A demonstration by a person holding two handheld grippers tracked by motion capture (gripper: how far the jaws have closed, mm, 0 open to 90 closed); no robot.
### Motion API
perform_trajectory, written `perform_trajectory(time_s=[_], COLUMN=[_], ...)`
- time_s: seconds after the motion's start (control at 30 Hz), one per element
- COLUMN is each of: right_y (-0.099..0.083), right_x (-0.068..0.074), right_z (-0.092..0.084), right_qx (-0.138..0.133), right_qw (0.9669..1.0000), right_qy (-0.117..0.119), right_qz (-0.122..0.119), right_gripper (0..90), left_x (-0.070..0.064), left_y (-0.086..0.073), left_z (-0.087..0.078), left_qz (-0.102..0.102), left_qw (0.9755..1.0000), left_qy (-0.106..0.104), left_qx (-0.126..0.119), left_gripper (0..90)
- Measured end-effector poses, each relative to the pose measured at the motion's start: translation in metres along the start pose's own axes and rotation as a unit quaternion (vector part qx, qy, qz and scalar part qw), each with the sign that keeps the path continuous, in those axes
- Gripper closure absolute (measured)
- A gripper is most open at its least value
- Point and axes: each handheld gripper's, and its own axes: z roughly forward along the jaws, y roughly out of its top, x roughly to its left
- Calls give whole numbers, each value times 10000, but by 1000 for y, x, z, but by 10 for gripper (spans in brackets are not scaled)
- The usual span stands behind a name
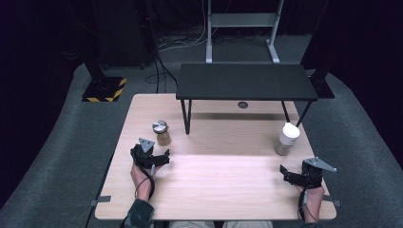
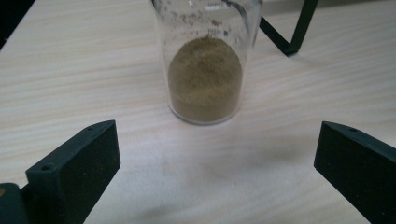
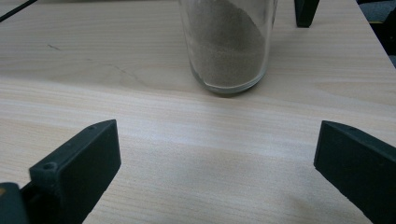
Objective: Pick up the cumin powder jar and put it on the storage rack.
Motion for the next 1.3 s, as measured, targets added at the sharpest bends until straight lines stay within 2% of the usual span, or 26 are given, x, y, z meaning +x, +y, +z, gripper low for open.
perform_trajectory(time_s=[0.47, 0.53, 0.6, 0.77, 0.8, 0.83, 0.87, 1.3], right_y=[0, 0, 0, 0, 0, 0, -1, -2], right_x=[0, 0, 1, 1, 1, 0, -1, 0], right_z=[0, 0, 0, 0, 0, 0, 0, -1], right_qx=[0, -7, 7, 3, 3, -9, -14, -54], right_qw=[10000, 10000, 10000, 10000, 10000, 10000, 10000, 10000], right_qy=[0, -5, -14, -16, -16, 10, 13, -10], right_qz=[0, 4, -11, -6, -6, 3, 6, 34], right_gripper=[0, 0, 0, 0, 0, 0, 0, 0], left_x=[0, 0, 3, 3, 7, 13, 9, 12], left_y=[1, 6, 23, 23, 53, 51, 52, 50], left_z=[0, 3, 15, 15, 46, 46, 47, 43], left_qz=[-4, 20, 32, 32, -133, -181, -125, -138], left_qw=[10000, 10000, 10000, 10000, 9998, 9997, 9999, 9997], left_qy=[6, 47, 65, 65, 113, -124, -54, -153], left_qx=[-6, -37, -40, -40, -12, -87, -83, -144], left_gripper=[0, 0, 0, 0, 0, 252, 304, 307])
